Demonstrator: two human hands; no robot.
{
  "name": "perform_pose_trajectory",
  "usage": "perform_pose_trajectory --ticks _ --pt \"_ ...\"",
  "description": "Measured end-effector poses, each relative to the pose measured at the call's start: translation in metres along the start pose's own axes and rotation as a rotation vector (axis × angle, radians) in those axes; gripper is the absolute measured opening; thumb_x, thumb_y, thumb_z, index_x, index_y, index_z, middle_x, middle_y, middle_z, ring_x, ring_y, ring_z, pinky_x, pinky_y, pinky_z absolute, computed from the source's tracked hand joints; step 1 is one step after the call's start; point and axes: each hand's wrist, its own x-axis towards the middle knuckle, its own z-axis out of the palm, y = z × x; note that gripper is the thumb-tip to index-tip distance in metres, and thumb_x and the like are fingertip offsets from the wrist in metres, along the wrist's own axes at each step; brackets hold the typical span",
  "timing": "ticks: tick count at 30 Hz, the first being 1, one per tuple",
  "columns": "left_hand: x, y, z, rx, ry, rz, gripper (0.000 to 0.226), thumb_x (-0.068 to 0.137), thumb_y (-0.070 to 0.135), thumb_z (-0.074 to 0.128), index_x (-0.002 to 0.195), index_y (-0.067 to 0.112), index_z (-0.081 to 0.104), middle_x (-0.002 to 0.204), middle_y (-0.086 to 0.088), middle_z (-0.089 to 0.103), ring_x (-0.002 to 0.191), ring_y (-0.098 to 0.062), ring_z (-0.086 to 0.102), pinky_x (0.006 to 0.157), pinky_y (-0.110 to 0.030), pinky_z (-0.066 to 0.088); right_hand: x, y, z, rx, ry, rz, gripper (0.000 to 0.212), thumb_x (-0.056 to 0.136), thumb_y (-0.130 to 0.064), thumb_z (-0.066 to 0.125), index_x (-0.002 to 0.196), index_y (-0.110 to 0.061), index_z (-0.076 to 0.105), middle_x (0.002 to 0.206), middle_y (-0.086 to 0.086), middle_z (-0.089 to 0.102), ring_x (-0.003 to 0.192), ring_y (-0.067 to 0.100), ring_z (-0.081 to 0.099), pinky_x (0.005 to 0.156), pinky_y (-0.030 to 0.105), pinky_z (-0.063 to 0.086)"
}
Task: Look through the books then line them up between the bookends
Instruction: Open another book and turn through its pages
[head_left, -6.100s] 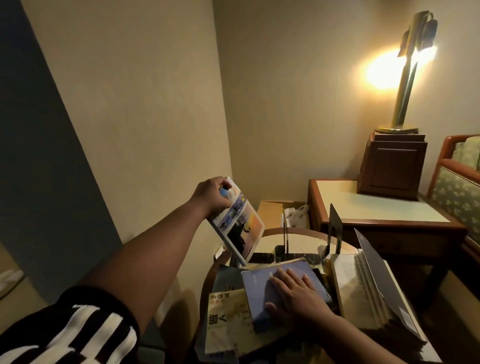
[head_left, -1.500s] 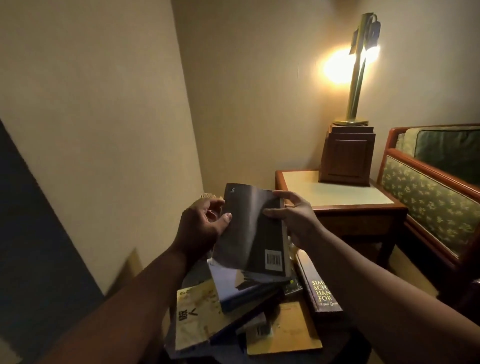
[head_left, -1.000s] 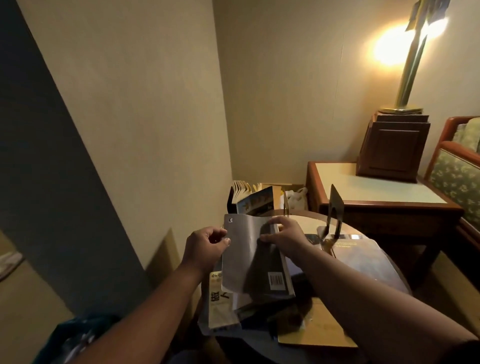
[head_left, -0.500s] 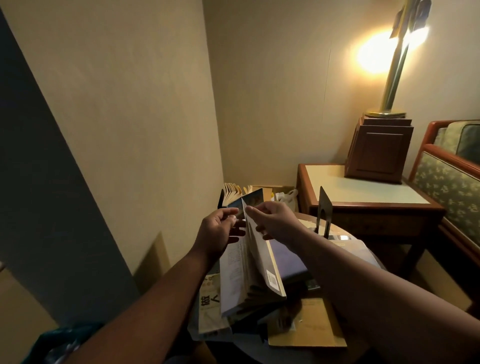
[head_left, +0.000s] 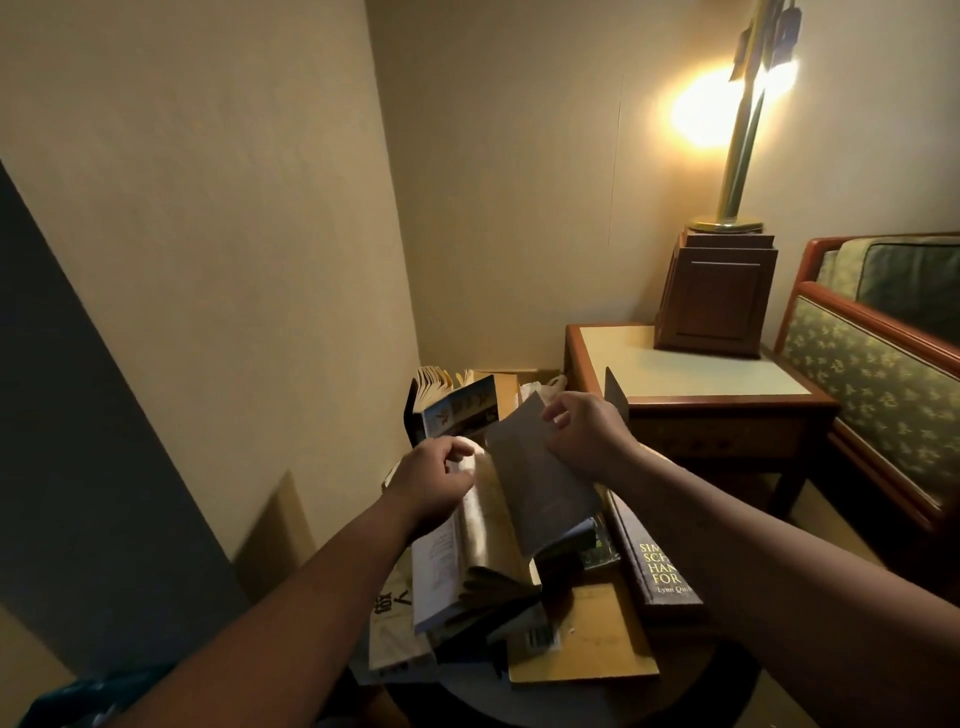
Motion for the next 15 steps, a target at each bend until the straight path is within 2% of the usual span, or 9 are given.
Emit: perform_pose_trajectory --ticks 3,7,11,15 --pt "-0.002 -0.011 0.008 0.198 -0.033 -0.062 0.055 0.077 0.051 0.059 0.129 0.032 0.052 0.129 0.003 0.049 0.117 -0.02 0.051 0.097 -0.047 0.049 -0.005 0.023 -0.001 -0.07 -0.022 0.051 0.038 0.085 -0.005 0.074 0.12 -0.017 0.066 0.126 0.008 0.061 0.107 0.023 0.061 0.075 0.022 0.053" --pt "-0.004 -0.018 0.016 0.221 -0.037 -0.084 0.067 0.074 0.054 0.06 0.135 0.029 0.05 0.132 0.001 0.049 0.117 -0.02 0.05 0.099 -0.046 0.048 -0.019 0.043 0.014 -0.116 -0.133 0.125 0.057 0.079 -0.031 0.083 0.13 -0.027 0.059 0.129 0.003 0.05 0.108 0.025 0.06 0.082 0.03 0.058" --pt "-0.008 -0.024 0.015 0.215 -0.021 -0.092 0.071 0.069 0.055 0.06 0.135 0.031 0.052 0.131 0.003 0.05 0.117 -0.02 0.053 0.098 -0.045 0.05 -0.034 0.051 0.036 -0.129 -0.201 0.124 0.05 0.086 -0.04 0.074 0.133 -0.033 0.056 0.139 0.002 0.046 0.118 0.025 0.055 0.094 0.041 0.056" --pt "-0.009 -0.027 0.013 0.178 -0.001 -0.085 0.063 0.077 0.04 0.069 0.136 0.025 0.052 0.134 0.0 0.05 0.121 -0.022 0.052 0.1 -0.044 0.049 -0.047 0.05 0.056 -0.227 -0.214 0.044 0.038 0.096 -0.04 0.057 0.132 -0.027 0.057 0.143 0.002 0.047 0.138 0.028 0.04 0.109 0.051 0.042"
